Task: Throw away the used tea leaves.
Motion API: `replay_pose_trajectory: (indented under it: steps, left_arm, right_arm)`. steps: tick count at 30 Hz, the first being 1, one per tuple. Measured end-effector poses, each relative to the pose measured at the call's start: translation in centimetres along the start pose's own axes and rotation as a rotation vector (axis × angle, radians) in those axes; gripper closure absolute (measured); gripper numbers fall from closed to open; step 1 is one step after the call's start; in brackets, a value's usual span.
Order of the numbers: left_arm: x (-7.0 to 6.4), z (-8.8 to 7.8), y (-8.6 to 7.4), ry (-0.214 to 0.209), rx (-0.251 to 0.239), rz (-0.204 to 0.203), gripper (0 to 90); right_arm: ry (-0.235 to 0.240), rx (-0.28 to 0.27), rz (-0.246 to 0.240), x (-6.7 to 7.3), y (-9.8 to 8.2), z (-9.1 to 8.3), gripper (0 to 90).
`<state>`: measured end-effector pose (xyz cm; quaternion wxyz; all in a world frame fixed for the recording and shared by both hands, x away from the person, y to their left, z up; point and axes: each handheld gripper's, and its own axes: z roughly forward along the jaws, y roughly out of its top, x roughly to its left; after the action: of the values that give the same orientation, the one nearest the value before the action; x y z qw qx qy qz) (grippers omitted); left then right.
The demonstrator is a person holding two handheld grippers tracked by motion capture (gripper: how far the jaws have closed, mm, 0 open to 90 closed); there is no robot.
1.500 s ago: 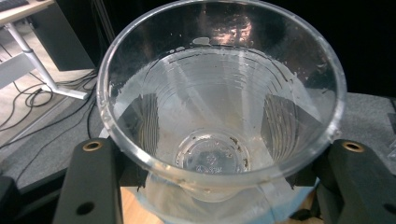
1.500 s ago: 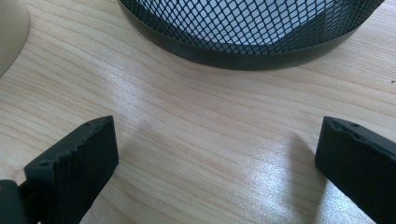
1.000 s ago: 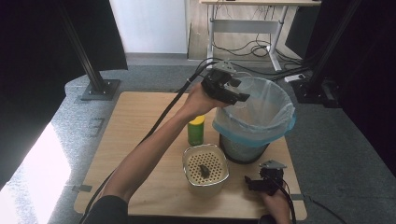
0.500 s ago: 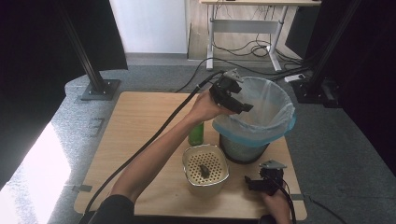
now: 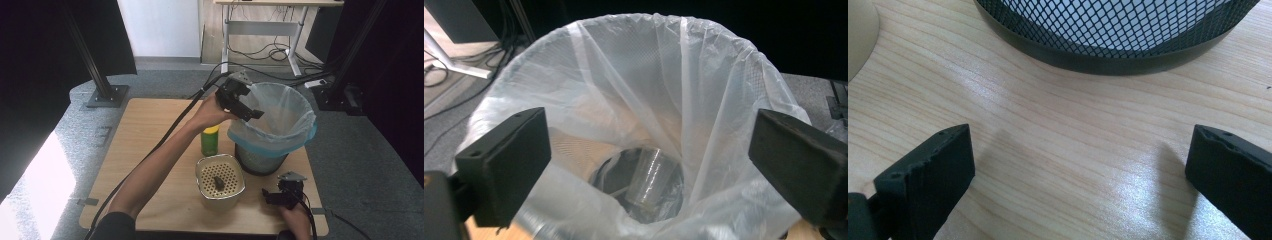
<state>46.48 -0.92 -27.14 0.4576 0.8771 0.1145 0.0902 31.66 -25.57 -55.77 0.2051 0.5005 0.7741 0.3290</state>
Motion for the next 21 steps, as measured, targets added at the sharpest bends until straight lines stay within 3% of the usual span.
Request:
replay_pose_trajectory:
  steps: [8,9,16,18,19,21]
  left_arm:
    - [1.0,-1.5,-2.1,0.072,0.014,-0.011,1.0]
    - [1.4,-2.0,-2.8,0.090,0.022,-0.020,0.9]
    - [2.4,-3.4,-4.9,0.109,-0.014,-0.071,2.0]
    - [2.7,-3.7,-5.6,0.125,-0.012,-0.085,3.2]
    - [2.9,-3.9,-6.3,0.159,-0.002,-0.085,3.3]
    - [3.1,-4.1,-7.0,0.164,-0.009,-0.099,3.2]
  right_arm:
    - [-0.001,0.000,-0.001,0.0,0.0,0.0,0.0]
    - [-0.001,0.000,-0.001,0.0,0.0,0.0,0.0]
    - [0.000,0.001,0.000,0.0,0.0,0.0,0.0]
    - [0.000,0.001,-0.001,0.0,0.0,0.0,0.0]
    - [-0.001,0.001,-0.001,0.0,0.0,0.0,0.0]
    - [-0.001,0.001,-0.001,0.0,0.0,0.0,0.0]
